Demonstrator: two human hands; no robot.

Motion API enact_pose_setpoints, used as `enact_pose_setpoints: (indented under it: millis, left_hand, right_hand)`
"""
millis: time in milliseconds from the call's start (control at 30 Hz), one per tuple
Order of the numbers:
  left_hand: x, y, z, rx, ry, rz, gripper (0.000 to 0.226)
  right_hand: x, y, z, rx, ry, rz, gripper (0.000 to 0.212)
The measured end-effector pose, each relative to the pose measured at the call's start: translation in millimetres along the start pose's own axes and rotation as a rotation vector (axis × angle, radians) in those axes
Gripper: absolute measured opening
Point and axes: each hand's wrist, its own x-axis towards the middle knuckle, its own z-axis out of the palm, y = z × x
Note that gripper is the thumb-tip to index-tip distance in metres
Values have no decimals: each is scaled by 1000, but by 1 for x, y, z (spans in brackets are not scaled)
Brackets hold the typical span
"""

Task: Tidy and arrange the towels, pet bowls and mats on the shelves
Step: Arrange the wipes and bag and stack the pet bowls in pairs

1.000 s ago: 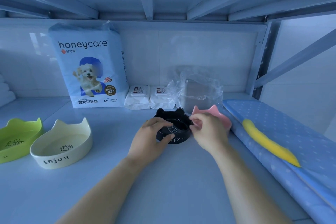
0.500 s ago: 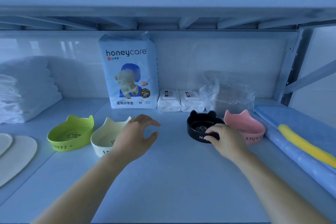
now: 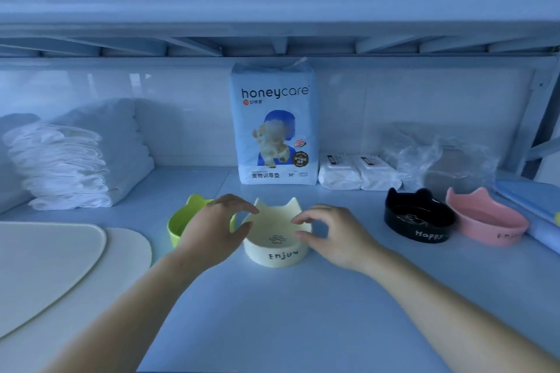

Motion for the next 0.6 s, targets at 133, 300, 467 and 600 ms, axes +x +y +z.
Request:
enact_pose_setpoints:
  millis: [133,300,467,600]
  left_hand:
    - [-9,-40,-14,80,-69,-41,30]
    - [-11,-71,-19,135,-200,-69,33]
    - [-6,-73,-18,111,-271,-7,13]
    - [-2,-70,-15,98,-314,51,12]
  right_hand:
    - [7,-24,31,-7,-80,-19,16]
    - [6,-30,43,-109,-117,47,16]
    - [7,-34,44,-238,-103,78,13]
    - [5,-41,46,-302,-92,84,11]
